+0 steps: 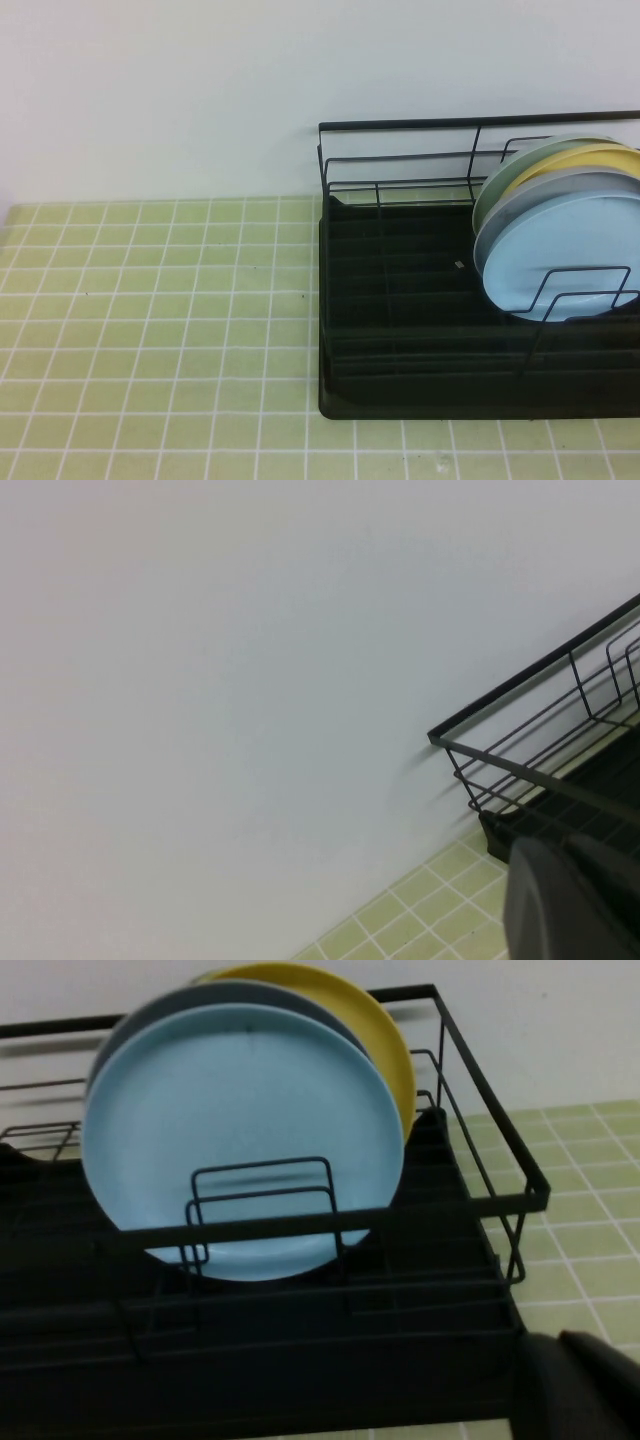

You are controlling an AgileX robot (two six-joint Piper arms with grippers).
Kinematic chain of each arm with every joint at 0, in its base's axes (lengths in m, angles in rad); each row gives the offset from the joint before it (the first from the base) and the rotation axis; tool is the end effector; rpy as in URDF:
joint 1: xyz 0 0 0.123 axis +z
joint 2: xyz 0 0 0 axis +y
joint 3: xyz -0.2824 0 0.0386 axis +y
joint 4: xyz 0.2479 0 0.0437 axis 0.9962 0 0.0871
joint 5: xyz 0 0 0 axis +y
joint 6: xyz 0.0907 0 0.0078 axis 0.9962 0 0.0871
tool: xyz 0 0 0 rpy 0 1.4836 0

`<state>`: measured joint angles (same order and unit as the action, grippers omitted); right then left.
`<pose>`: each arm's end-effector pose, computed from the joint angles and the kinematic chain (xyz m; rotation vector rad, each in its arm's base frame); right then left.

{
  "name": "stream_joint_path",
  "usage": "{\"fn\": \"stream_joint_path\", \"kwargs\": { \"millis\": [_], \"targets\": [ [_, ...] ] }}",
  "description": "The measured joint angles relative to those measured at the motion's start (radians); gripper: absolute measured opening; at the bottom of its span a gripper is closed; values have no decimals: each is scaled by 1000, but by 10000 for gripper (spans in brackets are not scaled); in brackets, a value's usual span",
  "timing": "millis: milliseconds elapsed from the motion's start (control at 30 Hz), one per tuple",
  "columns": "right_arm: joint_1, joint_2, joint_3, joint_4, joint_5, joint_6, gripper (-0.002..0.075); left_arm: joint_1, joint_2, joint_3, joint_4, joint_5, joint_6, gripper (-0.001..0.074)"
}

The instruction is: Place plate on rack

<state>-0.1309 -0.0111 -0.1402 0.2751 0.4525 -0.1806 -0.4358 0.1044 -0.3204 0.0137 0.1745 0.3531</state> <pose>0.0453 0.0050 0.2210 0.0897 1.7666 0.0598 0.0420 -0.0193 0.2982 0.5615 1.3285 -0.0551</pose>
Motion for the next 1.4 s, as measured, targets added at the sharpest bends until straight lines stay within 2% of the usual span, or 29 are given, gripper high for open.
{"fn": "stream_joint_path", "kwargs": {
  "millis": [167, 333, 467, 667, 1400],
  "targets": [
    [2, 0, 106, -79, -86, 5, -1, 0, 0, 0, 0, 0, 10, 0],
    [45, 0, 141, -155, -167, 5, -1, 0, 0, 0, 0, 0, 10, 0],
    [68, 0, 141, -186, -99, 1, -1, 0, 0, 0, 0, 0, 10, 0],
    [104, 0, 141, -198, -100, -7, -1, 0, 0, 0, 0, 0, 10, 0],
    [104, 0, 141, -203, -100, -7, -1, 0, 0, 0, -14, 0, 10, 0]
  ]
}}
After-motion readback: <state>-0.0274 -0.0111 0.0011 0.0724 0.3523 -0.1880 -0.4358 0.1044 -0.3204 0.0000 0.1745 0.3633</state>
